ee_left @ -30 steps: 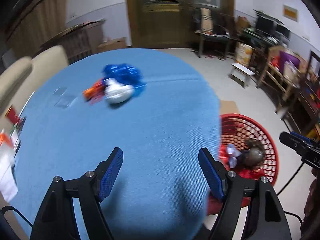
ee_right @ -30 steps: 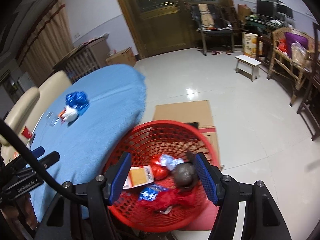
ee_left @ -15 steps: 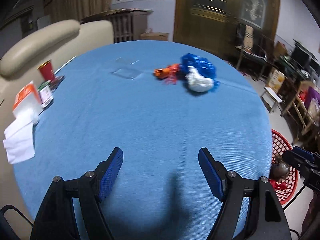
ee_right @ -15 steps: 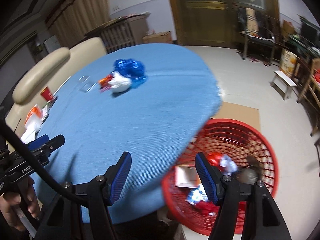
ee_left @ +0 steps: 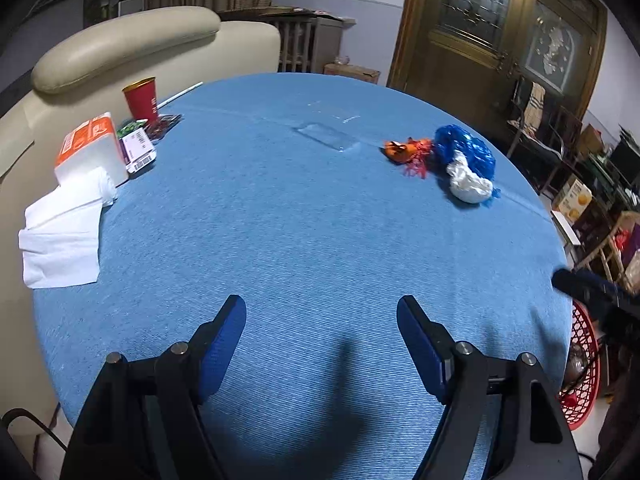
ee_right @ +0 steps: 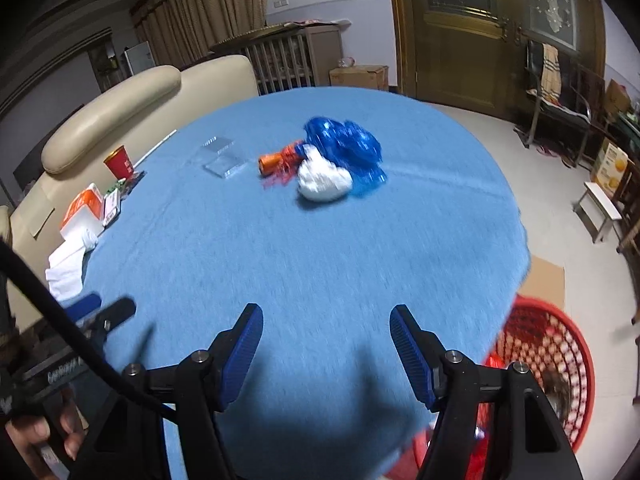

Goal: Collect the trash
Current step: 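Move the right tool back to the table and grasp the white tissue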

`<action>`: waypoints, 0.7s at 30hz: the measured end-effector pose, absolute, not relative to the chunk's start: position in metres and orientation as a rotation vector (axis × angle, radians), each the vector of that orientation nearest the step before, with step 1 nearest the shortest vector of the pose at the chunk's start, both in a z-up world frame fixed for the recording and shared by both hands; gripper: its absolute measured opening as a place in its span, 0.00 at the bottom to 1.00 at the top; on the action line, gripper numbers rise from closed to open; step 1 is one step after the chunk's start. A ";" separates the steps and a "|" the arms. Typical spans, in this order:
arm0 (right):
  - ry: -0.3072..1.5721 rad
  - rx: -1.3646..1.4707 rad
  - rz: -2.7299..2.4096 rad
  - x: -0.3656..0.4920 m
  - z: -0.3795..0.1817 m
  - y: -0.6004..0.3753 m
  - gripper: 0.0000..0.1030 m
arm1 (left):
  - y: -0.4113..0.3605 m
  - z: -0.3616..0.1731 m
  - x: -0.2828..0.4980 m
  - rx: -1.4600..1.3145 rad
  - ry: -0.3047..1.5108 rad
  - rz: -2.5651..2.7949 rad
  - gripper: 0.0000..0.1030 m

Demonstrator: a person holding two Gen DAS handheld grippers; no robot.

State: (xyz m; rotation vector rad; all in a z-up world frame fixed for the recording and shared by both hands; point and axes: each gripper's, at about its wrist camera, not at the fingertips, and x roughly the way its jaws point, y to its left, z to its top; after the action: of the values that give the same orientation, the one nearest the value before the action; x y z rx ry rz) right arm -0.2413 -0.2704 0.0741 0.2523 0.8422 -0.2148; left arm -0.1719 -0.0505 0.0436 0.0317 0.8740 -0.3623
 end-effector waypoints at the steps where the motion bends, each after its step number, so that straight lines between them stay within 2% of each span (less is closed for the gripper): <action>1: 0.838 0.253 -0.210 -0.233 0.076 -0.271 0.67 | -0.048 0.043 -0.171 0.026 0.875 -0.359 0.76; 9: 0.828 0.237 -0.191 -0.155 0.081 -0.282 0.67 | -0.039 0.040 -0.160 0.002 0.890 -0.342 0.76; 21: 0.899 0.158 -0.243 -0.064 0.053 -0.295 0.66 | -0.033 0.032 -0.135 -0.008 0.921 -0.314 0.76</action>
State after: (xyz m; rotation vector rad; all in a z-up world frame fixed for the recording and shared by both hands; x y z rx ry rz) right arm -0.0643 -0.2955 0.0531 0.1583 0.8992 -0.2426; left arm -0.1353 -0.0328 0.0318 -0.0083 0.9213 -0.3142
